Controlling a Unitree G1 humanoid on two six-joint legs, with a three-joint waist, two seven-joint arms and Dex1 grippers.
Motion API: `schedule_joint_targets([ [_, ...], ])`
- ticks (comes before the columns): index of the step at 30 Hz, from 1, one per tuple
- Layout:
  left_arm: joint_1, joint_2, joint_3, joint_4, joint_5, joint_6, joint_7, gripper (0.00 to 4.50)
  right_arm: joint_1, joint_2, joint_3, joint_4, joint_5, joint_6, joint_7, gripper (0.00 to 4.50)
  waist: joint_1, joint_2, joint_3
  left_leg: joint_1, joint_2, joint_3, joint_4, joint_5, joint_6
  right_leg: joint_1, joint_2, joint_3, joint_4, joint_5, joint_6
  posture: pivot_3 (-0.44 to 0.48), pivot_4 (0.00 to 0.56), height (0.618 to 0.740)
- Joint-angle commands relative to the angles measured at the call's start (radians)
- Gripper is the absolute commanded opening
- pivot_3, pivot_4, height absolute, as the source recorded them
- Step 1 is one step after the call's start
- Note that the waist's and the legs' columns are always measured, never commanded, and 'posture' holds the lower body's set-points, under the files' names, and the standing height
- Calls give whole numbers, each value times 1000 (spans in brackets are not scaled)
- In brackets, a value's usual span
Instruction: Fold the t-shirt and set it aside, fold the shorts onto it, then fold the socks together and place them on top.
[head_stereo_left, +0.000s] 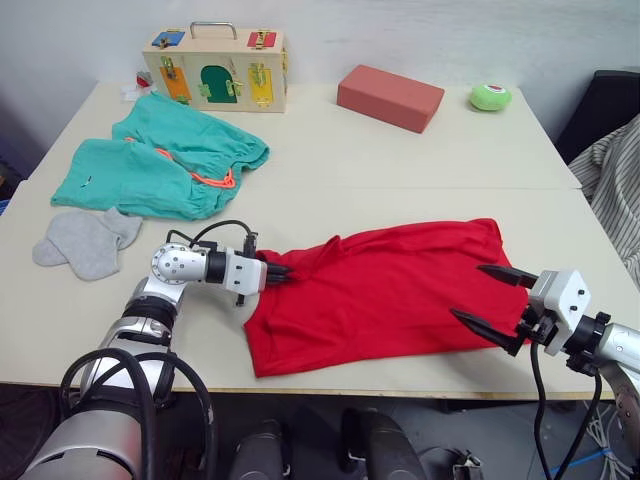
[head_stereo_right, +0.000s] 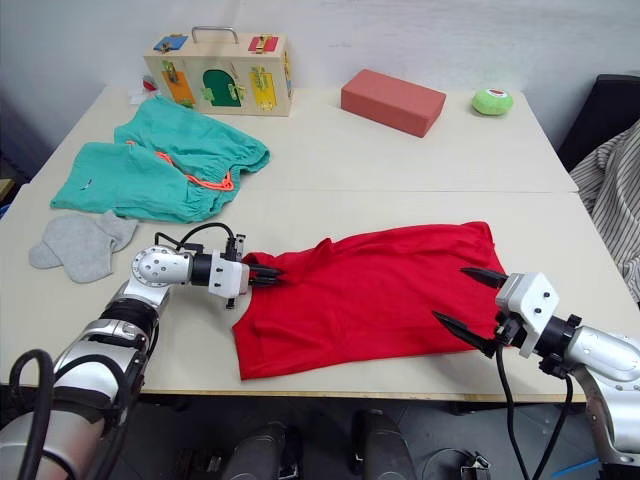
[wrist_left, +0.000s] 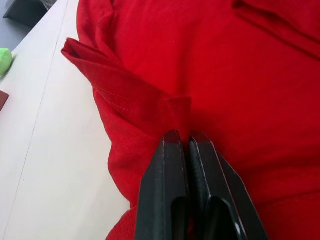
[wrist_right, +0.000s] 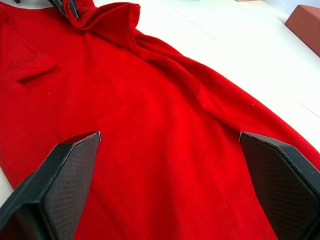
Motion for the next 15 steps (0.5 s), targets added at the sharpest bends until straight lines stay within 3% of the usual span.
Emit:
schedule_joint_targets([
  [1, -22, 22, -15, 5, 8, -20, 1, 35, 3, 8, -15, -12, 9, -10, -10, 4500, -1, 0, 0, 0, 0, 0, 0, 0, 0, 0, 0, 0, 0, 0, 0, 0, 150, 740],
  [3, -24, 24, -21, 3, -3, -19, -15, 35, 0, 11, -13, -10, 6, -9, -11, 4500, -1, 0, 0, 0, 0, 0, 0, 0, 0, 0, 0, 0, 0, 0, 0, 0, 150, 740],
  [6, -24, 12, 15, -2, -84, 50, -84, 751, -4, 15, -9, -8, 4, -7, -14, 4500, 0, 0, 0, 0, 0, 0, 0, 0, 0, 0, 0, 0, 0, 0, 0, 0, 150, 740],
  [15, -44, 19, 152, -31, -250, 411, -168, 3545, -1, 19, -10, -10, 10, -1, -23, 4500, 0, 0, 0, 0, 0, 0, 0, 0, 0, 0, 0, -1, 0, 0, 0, 0, 150, 740],
])
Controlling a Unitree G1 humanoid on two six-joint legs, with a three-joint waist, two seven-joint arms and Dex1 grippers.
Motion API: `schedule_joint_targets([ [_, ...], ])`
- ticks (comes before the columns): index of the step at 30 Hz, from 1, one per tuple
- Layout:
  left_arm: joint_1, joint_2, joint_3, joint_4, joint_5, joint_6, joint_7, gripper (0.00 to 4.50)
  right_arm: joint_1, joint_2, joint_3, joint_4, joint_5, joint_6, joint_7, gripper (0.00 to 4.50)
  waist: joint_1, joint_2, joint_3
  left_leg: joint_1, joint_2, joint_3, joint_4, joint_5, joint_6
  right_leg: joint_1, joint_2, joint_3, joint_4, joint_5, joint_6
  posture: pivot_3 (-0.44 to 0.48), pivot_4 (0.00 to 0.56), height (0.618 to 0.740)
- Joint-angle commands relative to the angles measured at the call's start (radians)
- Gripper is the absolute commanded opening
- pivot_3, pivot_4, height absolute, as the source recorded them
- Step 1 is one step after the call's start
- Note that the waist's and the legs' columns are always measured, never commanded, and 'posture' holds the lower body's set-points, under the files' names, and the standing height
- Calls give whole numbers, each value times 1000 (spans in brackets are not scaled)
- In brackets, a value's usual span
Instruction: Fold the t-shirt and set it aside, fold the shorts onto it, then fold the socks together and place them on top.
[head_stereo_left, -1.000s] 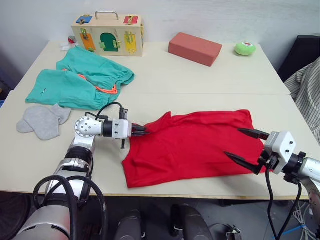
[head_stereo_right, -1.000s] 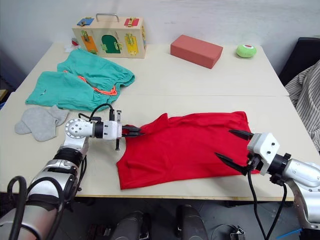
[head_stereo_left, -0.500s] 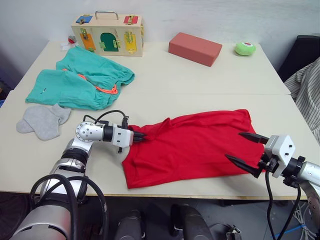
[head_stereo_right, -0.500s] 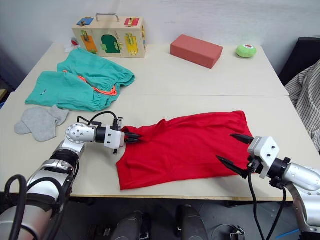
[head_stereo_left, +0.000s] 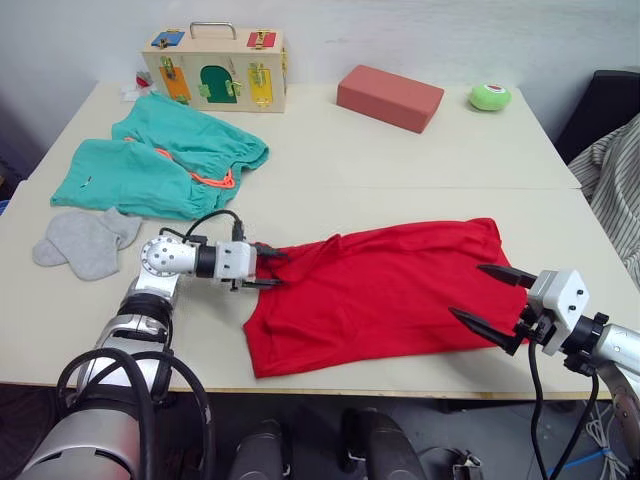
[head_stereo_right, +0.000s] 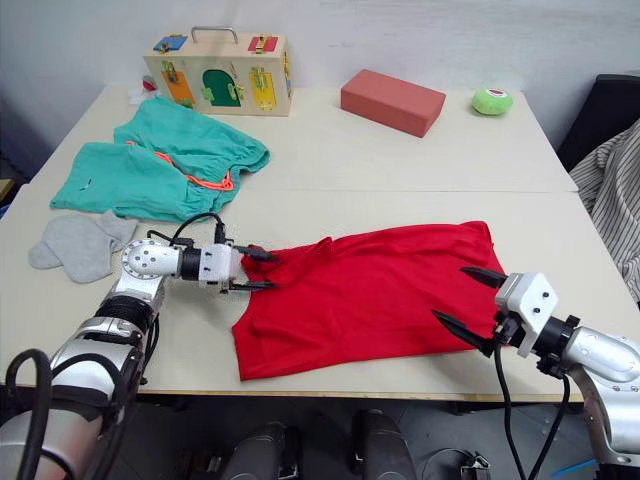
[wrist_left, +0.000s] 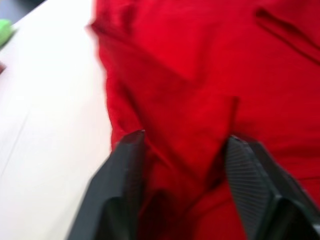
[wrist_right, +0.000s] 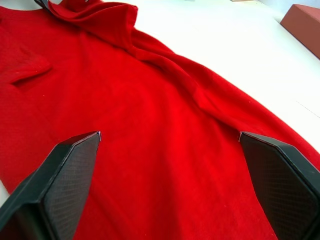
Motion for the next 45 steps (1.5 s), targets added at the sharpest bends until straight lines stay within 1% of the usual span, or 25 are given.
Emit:
schedule_joint_targets([
  [1, -35, 11, 69, -34, -80, 174, -11, 3888, 2, 7, -12, -10, 13, -4, -7, 4500, 0, 0, 0, 0, 0, 0, 0, 0, 0, 0, 0, 0, 0, 0, 0, 0, 150, 740],
  [3, -41, 13, 95, -42, -97, 255, 6, 4475, 3, 8, -12, -12, 14, -2, -9, 4500, 0, 0, 0, 0, 0, 0, 0, 0, 0, 0, 0, 0, 0, 0, 0, 0, 150, 740],
  [7, -33, 19, 127, -85, -115, 335, 11, 4475, 6, 10, -11, -15, 16, 2, -11, 4500, 0, 0, 0, 0, 0, 0, 0, 0, 0, 0, 0, 0, 0, 0, 0, 0, 150, 740],
  [9, -23, 19, 148, -131, -146, 406, -3, 4475, 7, 10, -12, -17, 17, 4, -12, 4500, 0, 0, 0, 0, 0, 0, 0, 0, 0, 0, 0, 0, 0, 0, 0, 0, 150, 740],
  [11, -5, 19, 165, -194, -181, 489, -17, 4475, 8, 10, -15, -18, 18, 5, -12, 4500, 0, 0, 0, 0, 0, 0, 0, 0, 0, 0, 0, 0, 0, 0, 0, 0, 150, 740],
  [14, 47, 19, 153, -314, -197, 562, -38, 4475, 11, 10, -17, -18, 19, 7, -13, 4500, -2, 0, 0, 0, 0, 0, 0, 0, -1, 0, 1, 1, 0, 0, 0, 0, 150, 740],
  [17, 102, 13, 126, -407, -181, 561, -42, 4475, 8, 10, -14, -17, 19, 9, -13, 4500, -1, 0, 0, 0, 0, 0, 0, 1, -1, 0, 1, 1, 0, 0, 0, 0, 150, 740],
  [19, 126, 13, 108, -440, -166, 554, -38, 4475, 5, 10, -10, -16, 18, 10, -13, 4500, 0, 0, 0, 0, 0, 0, 0, 1, -1, 0, 1, 2, 1, 0, 0, 0, 150, 740],
  [25, 144, -4, 82, -423, -120, 532, 66, 4475, -13, 9, -5, -9, 17, 14, -10, 4500, 1, 0, 0, 0, 0, 0, 0, 1, -1, 0, 0, 2, 0, 0, 0, 0, 150, 740],
  [27, 142, -11, 75, -414, -108, 530, 88, 4078, -13, 11, -4, -11, 17, 15, -9, 4500, 1, 0, 0, 0, 0, 0, 0, 1, -1, 0, 0, 2, 0, 0, 0, 0, 150, 740],
  [29, 144, -17, 71, -413, -106, 536, 89, 3566, -12, 12, -2, -13, 16, 15, -9, 4500, 1, 0, 0, 0, 0, 0, 0, 1, -1, 0, 0, 2, 0, 0, 0, 0, 150, 740],
  [30, 145, -18, 69, -413, -104, 530, 88, 3184, -12, 12, -1, -14, 16, 15, -10, 4500, 1, 0, 0, 0, 0, 0, 0, 1, -1, 0, 0, 1, 0, 0, 0, 0, 150, 740],
  [35, 147, -21, 58, -405, -104, 484, 72, 1597, -11, 14, -1, -16, 16, 14, -13, 4500, 0, 0, 0, 0, 0, 0, 0, 1, -1, 0, 0, 1, 0, 0, 0, 0, 150, 740],
  [39, 152, -20, 56, -403, -113, 446, 45, 244, -5, 18, -1, -21, 15, 14, -16, 4500, 1, 0, 0, 0, 0, 0, 0, 1, -1, 0, 0, 1, 0, 0, 0, 0, 150, 740],
  [40, 153, -19, 55, -402, -114, 437, 38, 23, -5, 19, -1, -22, 15, 14, -16, 4500, 1, 0, 0, 0, 0, 0, 0, 1, -1, 0, 0, 1, 0, 0, 0, 0, 150, 740],
  [45, 156, -21, 58, -413, -133, 391, -16, 23, -8, 20, 2, -17, 14, 12, -16, 4500, 1, 0, 0, 0, 0, 0, 0, 1, -1, 0, 0, 1, 0, 0, 0, 0, 150, 740],
])
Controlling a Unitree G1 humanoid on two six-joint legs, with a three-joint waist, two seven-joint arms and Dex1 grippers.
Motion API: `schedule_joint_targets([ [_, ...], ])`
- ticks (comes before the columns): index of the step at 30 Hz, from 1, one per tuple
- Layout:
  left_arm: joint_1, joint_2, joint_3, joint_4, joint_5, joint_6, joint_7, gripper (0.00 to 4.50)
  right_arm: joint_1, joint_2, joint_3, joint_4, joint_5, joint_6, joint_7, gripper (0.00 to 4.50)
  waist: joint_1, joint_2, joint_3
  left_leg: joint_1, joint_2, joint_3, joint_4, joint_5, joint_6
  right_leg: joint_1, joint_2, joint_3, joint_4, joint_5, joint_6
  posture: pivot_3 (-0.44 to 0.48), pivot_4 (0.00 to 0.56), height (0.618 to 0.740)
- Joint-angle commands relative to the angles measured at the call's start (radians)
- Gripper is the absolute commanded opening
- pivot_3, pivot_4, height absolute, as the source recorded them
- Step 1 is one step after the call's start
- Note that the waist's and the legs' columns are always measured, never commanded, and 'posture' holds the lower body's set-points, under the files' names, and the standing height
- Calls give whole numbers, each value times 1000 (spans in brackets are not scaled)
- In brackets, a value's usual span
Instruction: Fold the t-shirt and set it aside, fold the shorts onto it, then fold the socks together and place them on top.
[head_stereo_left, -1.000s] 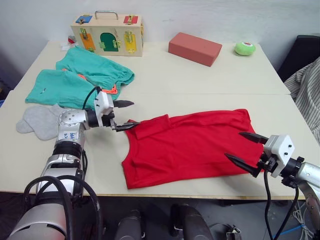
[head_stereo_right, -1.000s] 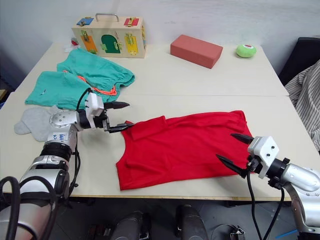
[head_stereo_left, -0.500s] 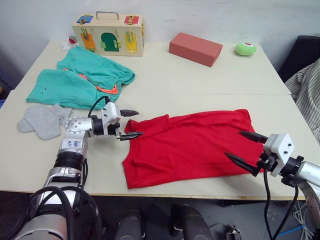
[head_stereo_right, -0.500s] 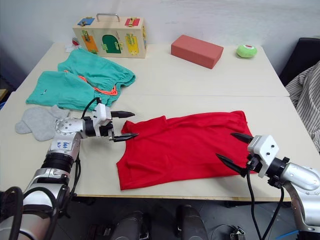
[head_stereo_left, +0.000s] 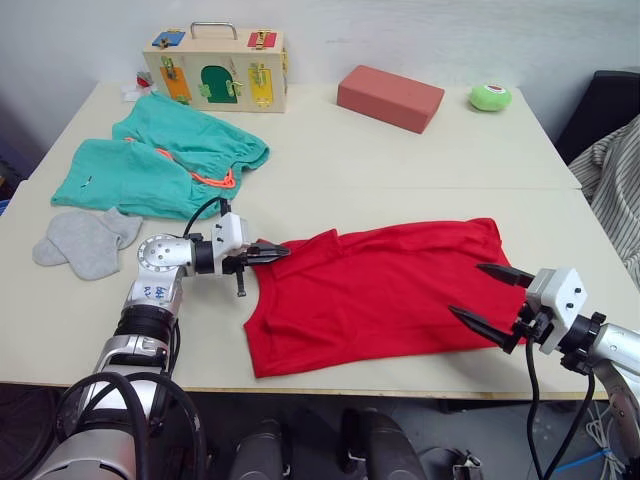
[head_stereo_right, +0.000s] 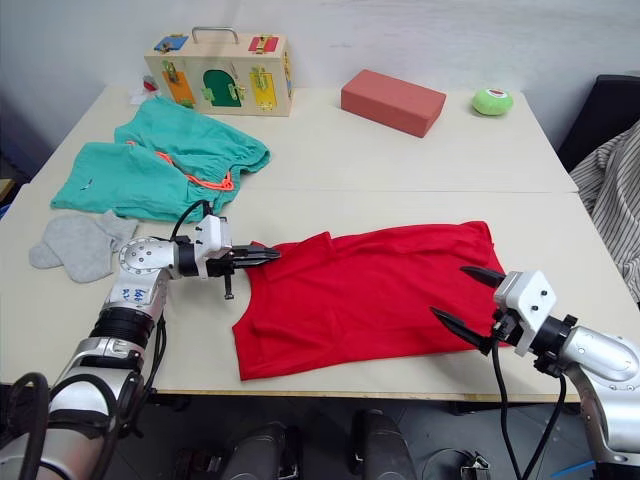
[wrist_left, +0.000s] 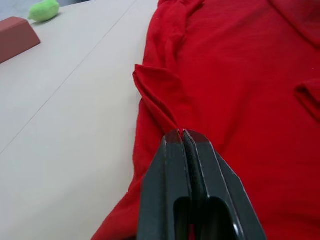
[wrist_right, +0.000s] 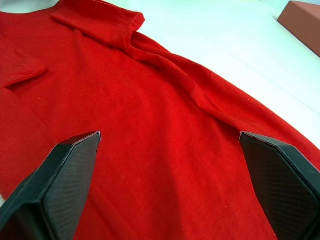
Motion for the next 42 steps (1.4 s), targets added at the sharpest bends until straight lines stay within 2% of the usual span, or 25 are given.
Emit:
schedule_joint_targets([
  [1, 1, 2, 8, -23, -30, -55, -35, 23, -1, 9, -3, -16, 11, -9, -4, 4500, 0, 0, 0, 0, 0, 0, 0, 0, 0, 0, 0, 0, 0, 0, 0, 0, 150, 740],
  [10, 52, 42, -92, -68, 12, -335, -192, 23, -7, 6, 0, -8, 11, -6, -1, 4500, 0, 0, 0, 0, 0, 0, 0, 0, 0, 0, 0, 0, 0, 0, 0, 0, 150, 740],
  [14, 64, 46, -122, -41, 35, -433, -182, 23, -5, 10, 9, -10, 9, -3, -2, 4500, 1, 0, 0, 0, 0, 0, 0, 0, 0, 0, 0, 0, 0, 0, 0, 0, 150, 740],
  [18, 63, 59, -130, -26, 51, -445, -150, 23, -5, 9, 15, -8, 9, 0, -5, 4500, 0, 0, 0, 0, 0, 0, 0, -1, 1, 0, -1, 0, 0, 0, 0, 0, 150, 740],
  [20, 64, 70, -117, -21, 37, -405, -140, 23, -5, 7, 17, -6, 13, 6, -9, 4500, -1, 0, 0, 0, 0, 0, 0, -1, 1, 0, -1, 0, 0, 0, 0, 0, 150, 740],
  [22, 70, 74, -92, -52, -20, -268, -143, 23, -7, 10, 20, -7, 24, 22, -12, 4500, -1, 0, 0, 0, 0, 0, 0, -1, 1, 0, 0, 0, 0, 0, 0, 0, 150, 740],
  [26, 104, 95, -62, -191, -112, 31, -142, 903, -37, 28, 30, -27, 75, 68, -10, 4500, -3, 0, 0, 0, 0, 0, 0, -1, 1, 0, 0, 0, 0, 0, 0, 0, 150, 740],
  [27, 118, 104, -47, -252, -163, 168, -131, 1218, -49, 35, 29, -37, 99, 86, -10, 4316, -3, 0, 0, 0, 1, 0, 0, -1, 1, 0, 0, 0, 0, 0, 0, 0, 150, 740],
  [29, 132, 126, 4, -399, -346, 544, -97, 1829, -74, 42, 36, -67, 168, 155, -1, 3912, -3, 0, 0, 0, 1, 0, 0, 0, 1, 0, 0, 0, 0, 0, 0, 0, 150, 740],
  [30, 135, 131, 22, -438, -382, 629, -77, 1848, -90, 46, 50, -78, 184, 176, -1, 3557, -3, 0, 0, -1, 1, -1, 0, 0, 1, 0, 0, 0, 0, 0, 0, 0, 150, 740],
  [33, 153, 136, 34, -497, -375, 713, -19, 1848, -146, 65, 99, -97, 197, 217, -15, 2553, -3, 0, 0, 0, 1, -2, 0, 0, 0, 1, 0, 0, 0, 0, 0, 0, 150, 740],
  [35, 174, 120, 4, -512, -313, 683, 13, 1848, -200, 84, 154, -80, 150, 216, -35, 1841, -2, 0, 0, 0, 1, -2, 0, 0, 0, 1, 0, 0, 0, 0, 0, 0, 150, 740],
  [37, 177, 57, -21, -480, -229, 587, 105, 1455, -295, 128, 247, -13, 40, 178, -82, 1188, -3, 0, -1, 1, 0, -1, 0, 0, 0, 1, 0, 1, 0, 0, 0, 0, 150, 740],
  [40, 171, 0, -40, -424, -141, 484, 186, 622, -401, 186, 338, 94, -99, 99, -132, 137, -1, -1, -1, 0, 0, -1, 1, 0, 0, 0, -1, 1, 1, 0, 0, 0, 150, 740],
  [42, 172, -29, -46, -396, -111, 457, 225, 19, -479, 241, 401, 189, -186, 54, -178, 0, -2, -1, -1, -1, 0, -1, 1, 1, -1, 0, 0, 0, 1, 0, 0, 0, 150, 740],
])
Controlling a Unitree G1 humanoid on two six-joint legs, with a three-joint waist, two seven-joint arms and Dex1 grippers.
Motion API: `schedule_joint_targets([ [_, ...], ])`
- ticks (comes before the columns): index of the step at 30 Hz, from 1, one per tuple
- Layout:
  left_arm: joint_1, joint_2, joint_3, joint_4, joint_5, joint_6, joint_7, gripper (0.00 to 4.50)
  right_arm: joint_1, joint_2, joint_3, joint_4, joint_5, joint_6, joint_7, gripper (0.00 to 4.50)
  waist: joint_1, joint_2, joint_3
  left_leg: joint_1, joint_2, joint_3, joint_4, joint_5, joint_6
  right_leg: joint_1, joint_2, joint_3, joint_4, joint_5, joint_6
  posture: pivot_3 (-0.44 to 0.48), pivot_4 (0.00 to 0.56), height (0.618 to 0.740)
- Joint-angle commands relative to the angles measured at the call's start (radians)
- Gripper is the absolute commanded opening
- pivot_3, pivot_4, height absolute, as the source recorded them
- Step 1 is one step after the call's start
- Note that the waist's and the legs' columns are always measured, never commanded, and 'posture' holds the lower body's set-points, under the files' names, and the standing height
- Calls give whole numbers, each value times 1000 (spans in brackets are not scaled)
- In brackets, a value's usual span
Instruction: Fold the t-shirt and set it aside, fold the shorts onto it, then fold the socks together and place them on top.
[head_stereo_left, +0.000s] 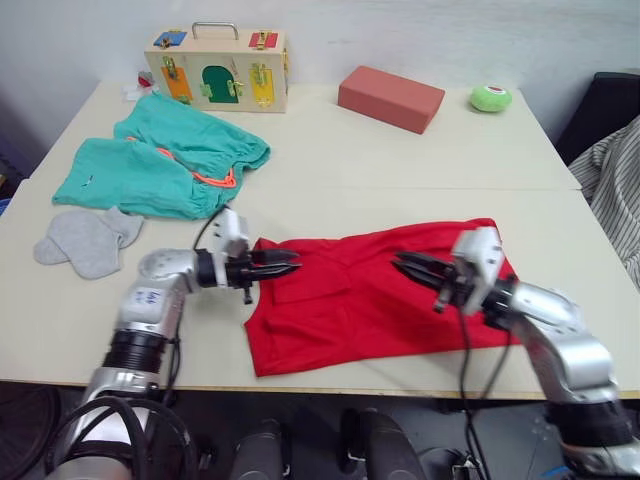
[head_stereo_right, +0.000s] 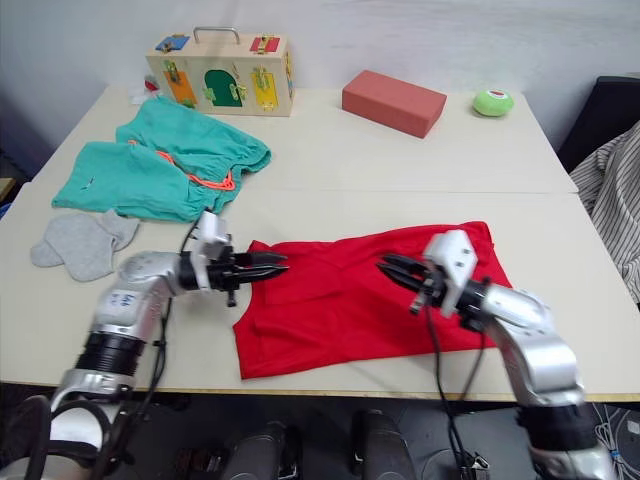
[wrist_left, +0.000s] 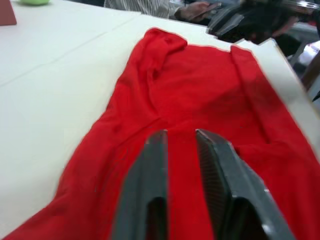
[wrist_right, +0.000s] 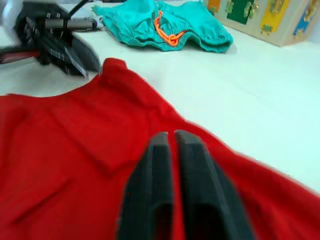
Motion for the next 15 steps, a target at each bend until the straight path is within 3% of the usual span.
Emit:
schedule_joint_targets([
  [1, -2, -21, 5, 23, 54, -66, 76, 19, -95, 79, 70, 133, -128, -80, -88, 0, -1, 0, 0, 0, 0, 0, 0, 0, 0, -1, 0, 0, 0, 0, 0, 0, 150, 740],
  [8, -45, -111, 36, 145, 144, -76, 337, 19, -252, 240, 136, 429, -315, -152, -294, 0, -8, 0, 0, -1, 0, 1, 0, 0, -1, -1, 0, 0, 0, 0, 0, 0, 150, 740],
  [12, -70, -140, 75, 210, 160, -73, 462, 19, -276, 225, 109, 533, -354, -194, -352, 0, -4, 0, 0, -1, -1, 1, 0, 1, 0, -1, -3, -1, 0, 0, 0, 0, 150, 740],
  [15, -68, -150, 103, 238, 145, -87, 484, 19, -250, 181, 63, 556, -351, -209, -376, 0, -5, 0, 0, 0, -1, 1, -1, 1, 0, 0, -3, -1, 0, 0, 0, 0, 150, 740],
])
